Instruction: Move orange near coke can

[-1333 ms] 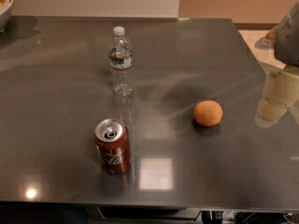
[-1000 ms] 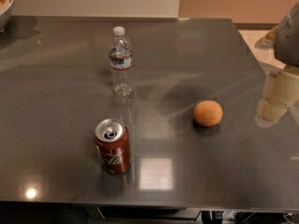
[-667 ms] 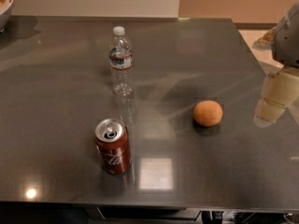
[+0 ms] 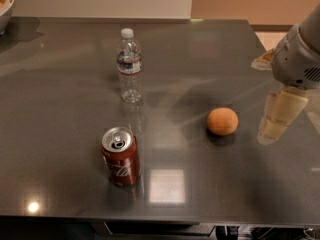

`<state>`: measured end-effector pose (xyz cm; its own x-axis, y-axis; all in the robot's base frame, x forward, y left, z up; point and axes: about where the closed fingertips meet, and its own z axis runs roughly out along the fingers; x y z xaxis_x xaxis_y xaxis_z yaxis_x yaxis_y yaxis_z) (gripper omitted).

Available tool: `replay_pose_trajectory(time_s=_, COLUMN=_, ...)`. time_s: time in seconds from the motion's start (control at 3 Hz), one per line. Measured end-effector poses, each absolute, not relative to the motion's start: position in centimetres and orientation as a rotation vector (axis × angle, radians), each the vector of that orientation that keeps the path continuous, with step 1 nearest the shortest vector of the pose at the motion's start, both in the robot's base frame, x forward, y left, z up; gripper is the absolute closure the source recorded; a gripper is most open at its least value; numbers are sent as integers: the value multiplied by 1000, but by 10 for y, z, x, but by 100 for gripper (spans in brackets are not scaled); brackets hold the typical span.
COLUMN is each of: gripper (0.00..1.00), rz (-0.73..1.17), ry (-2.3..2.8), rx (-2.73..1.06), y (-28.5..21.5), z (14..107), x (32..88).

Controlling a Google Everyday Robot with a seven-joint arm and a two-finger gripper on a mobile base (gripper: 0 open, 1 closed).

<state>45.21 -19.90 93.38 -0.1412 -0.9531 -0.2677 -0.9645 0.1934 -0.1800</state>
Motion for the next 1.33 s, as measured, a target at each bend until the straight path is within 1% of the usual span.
replay_pose_trajectory(time_s=1.0, gripper=0, rz=215, ry=2083, rx=-1870, y=-165, z=871, x=469)
replay_pose_trajectory(time_s=1.33, gripper=18, rz=245, ry=2072, rx=-1892, y=-156, z=857, x=470)
